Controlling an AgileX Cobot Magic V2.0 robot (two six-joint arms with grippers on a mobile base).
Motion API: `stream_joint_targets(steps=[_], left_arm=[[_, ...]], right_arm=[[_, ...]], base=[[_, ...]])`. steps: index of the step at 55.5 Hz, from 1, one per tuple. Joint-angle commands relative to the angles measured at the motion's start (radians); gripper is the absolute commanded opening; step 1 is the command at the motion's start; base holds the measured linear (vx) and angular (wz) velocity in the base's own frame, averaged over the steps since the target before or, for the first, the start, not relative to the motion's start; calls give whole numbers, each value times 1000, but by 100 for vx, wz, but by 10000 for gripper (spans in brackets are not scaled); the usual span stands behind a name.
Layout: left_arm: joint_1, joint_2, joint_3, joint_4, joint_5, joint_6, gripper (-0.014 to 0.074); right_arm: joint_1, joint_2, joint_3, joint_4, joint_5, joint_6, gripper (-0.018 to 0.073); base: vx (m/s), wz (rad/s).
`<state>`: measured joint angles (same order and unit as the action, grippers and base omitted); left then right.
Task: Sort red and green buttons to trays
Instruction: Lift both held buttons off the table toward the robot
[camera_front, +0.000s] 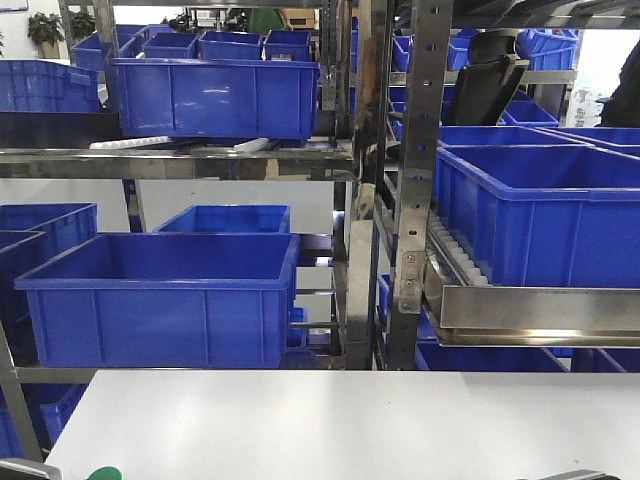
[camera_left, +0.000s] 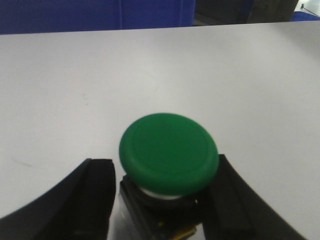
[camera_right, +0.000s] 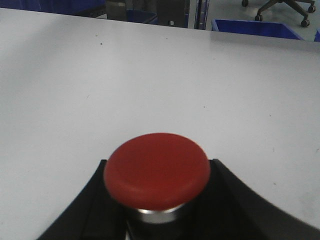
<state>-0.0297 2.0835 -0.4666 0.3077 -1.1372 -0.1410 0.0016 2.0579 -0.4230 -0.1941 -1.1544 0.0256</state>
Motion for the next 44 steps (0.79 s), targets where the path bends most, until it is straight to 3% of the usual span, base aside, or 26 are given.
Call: stream_joint_targets(steps=[1,11,21,26,32,39,44], left_arm=[[-8,-38,-10,-22,-188,-11,315],[-8,-55,-10,-21,-244,-58,-10],[-8,-136,-6,27,-243,-147,-5],[-8,-218,-6,39,-219,-167,-3],[-8,-353,-7,35,-73,-169,-1],[-8,-542,-7,37,185,-177,0],[-8,-682,-7,65,364,-277,0]], right_arm=[[-3,-37,-9,-1,-185,-7,0],[-3,-37,-9,-1,-185,-8,0],[-3,-98,-8,-17,-164,-6,0],[-3,-188,-8,-30,-88,3,0],[-3,-347,-9,-25,64,66,0],[-3,-558,-9,-30,276,119,0],[-1,-745,-9,-36,478,171,0]], base=[[0,0],[0,0],[0,0],[0,0],[0,0],[0,0],[0,0]])
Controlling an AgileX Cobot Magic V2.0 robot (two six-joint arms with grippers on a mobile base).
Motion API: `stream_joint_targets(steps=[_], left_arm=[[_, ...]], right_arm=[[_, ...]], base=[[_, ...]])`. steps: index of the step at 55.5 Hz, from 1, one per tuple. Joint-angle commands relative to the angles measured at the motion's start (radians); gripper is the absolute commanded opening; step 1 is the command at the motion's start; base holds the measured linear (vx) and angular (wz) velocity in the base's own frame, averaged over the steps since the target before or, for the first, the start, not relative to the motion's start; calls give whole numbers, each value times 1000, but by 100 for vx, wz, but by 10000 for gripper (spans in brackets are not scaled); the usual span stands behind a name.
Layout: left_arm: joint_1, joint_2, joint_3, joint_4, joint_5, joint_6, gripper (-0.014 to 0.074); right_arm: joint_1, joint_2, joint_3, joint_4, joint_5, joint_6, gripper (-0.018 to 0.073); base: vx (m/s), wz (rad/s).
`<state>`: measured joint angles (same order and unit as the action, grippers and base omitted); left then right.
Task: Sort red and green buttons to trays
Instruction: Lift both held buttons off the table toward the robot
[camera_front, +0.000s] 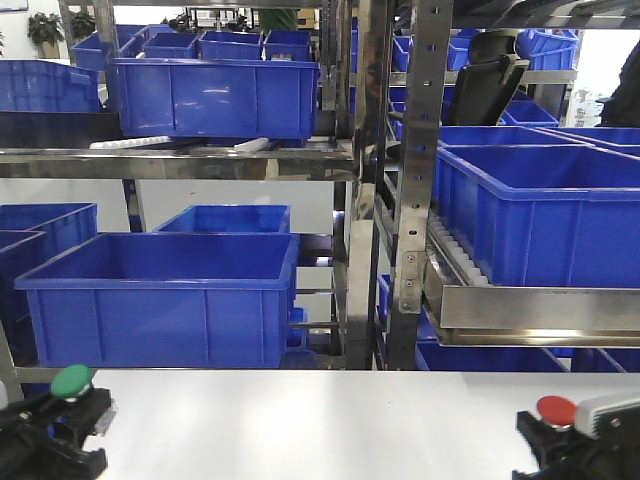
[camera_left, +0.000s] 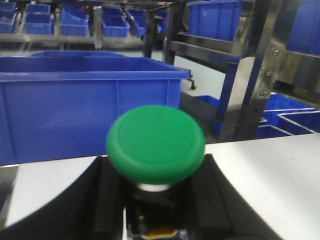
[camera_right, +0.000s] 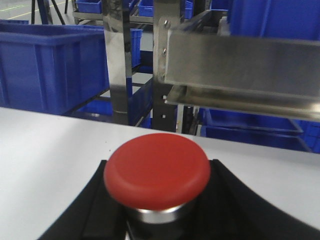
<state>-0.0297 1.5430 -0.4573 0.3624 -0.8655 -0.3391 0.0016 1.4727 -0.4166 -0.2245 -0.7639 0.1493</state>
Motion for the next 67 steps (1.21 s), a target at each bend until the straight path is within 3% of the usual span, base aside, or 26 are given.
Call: stream_joint_targets(steps=[1,9,14,19,30,42,67], left_arm=[[-8,-173,-16,24,140,-105,0],[-8,-379,-16,223,384,-191,0],[-8,-498,-16,295,480,-284,0],[-8,-601,-15,297,579,-353,0],[-8,-830,41,294,715,-362,0],[-8,-1005,135,286,723,-361,0],[-8,-1022,136,286,741,-360,0]], right_arm=[[-1,-201,-15,-5,135,63,0],[-1,-461,-15,-5,394,118,0],[-1,-614,-15,-5,531,118,0],[-1,-751,-15,-5,672,118,0],[-1,-993,-15,0,912,117,0],[-1,-1130,-15,-1,930,90,0],[-2,-1135,-15,0,925,92,0]], base=[[0,0],[0,0],[0,0],[0,0],[0,0],[0,0],[0,0]])
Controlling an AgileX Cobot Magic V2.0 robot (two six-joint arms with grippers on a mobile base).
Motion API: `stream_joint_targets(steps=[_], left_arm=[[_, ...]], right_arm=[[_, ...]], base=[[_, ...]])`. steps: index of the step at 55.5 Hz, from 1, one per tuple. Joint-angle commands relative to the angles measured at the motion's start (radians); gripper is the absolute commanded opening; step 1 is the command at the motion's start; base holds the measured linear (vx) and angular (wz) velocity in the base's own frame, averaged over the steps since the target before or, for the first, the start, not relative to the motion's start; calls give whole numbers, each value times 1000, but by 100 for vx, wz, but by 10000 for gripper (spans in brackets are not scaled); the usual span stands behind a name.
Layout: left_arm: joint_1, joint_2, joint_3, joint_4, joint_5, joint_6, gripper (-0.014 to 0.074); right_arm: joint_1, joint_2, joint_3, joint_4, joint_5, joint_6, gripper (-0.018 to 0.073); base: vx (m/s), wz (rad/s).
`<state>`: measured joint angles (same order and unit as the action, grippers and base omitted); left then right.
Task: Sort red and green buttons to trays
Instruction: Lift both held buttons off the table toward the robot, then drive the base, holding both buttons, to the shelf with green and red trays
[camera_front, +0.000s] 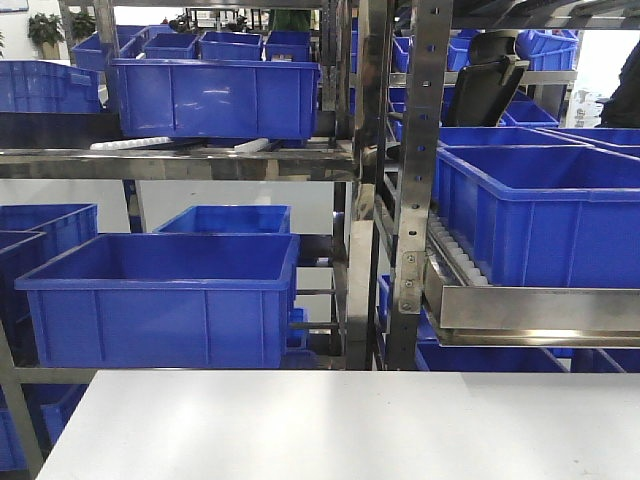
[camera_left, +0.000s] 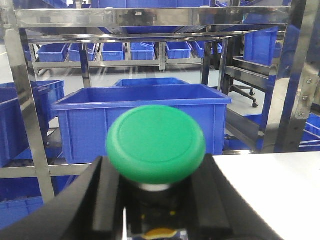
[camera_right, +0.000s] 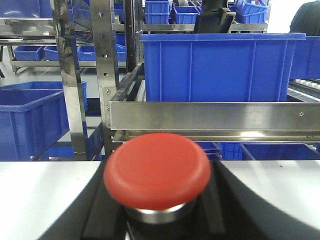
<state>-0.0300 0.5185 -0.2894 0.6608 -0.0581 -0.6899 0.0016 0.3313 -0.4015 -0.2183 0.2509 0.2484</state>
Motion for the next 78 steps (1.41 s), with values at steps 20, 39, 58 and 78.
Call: stream_joint_targets(steps=[20,39,58,78], left_arm=[[-8,2,-31,-12,-65,-9,0],[-8,2,-31,-12,-65,-9,0],[-8,2,-31,-12,-65,-9,0],[-8,3,-31,-12,-65,-9,0]], right_arm=[[-2,6,-30,-6,-91,-7,0],[-2,6,-30,-6,-91,-7,0],[-2,6,-30,-6,-91,-7,0],[-2,6,-30,-6,-91,-7,0]], base=[[0,0],[-1,5],[-7,29],[-10,43]])
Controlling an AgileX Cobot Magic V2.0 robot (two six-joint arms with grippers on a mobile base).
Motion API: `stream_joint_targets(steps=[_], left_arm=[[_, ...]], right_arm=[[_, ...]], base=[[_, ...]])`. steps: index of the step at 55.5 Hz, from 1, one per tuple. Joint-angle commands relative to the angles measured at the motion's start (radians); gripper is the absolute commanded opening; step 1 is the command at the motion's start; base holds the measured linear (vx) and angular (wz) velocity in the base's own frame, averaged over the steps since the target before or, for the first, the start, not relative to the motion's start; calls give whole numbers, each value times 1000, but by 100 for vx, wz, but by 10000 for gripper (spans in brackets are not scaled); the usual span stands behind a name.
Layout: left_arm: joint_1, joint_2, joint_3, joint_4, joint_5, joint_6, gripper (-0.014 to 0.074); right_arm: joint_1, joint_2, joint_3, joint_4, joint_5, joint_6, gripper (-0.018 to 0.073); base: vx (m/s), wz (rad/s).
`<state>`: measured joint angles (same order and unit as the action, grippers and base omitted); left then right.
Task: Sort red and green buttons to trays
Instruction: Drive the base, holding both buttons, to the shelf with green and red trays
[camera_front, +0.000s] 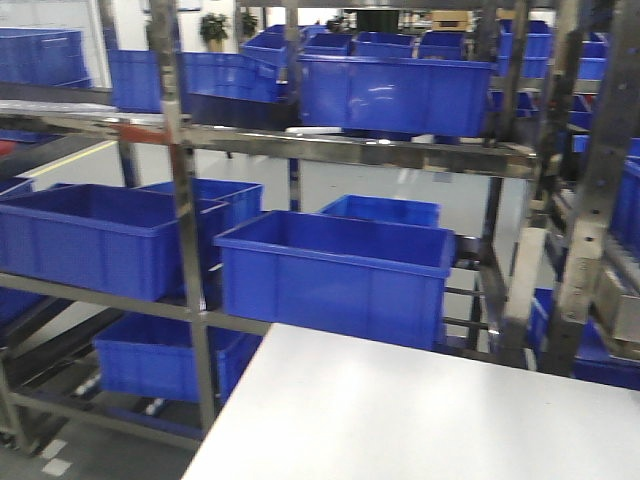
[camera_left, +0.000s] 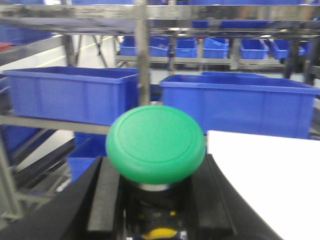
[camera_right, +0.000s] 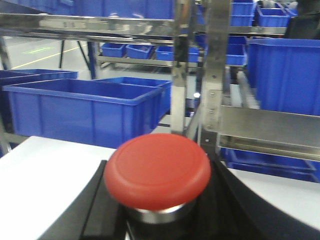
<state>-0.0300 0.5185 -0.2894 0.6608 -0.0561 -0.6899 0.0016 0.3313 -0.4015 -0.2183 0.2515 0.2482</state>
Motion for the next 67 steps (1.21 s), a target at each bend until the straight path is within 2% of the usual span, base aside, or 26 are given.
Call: stream_joint_targets(steps=[1,67], left_arm=[[-8,3,-31,-12,-67,-9,0],[-8,3,-31,-12,-67,-9,0]], right_arm=[[-2,6,-30,-6,-92,-7,0],[-2,6,-30,-6,-92,-7,0]], base=[[-11,42],[-9,42]])
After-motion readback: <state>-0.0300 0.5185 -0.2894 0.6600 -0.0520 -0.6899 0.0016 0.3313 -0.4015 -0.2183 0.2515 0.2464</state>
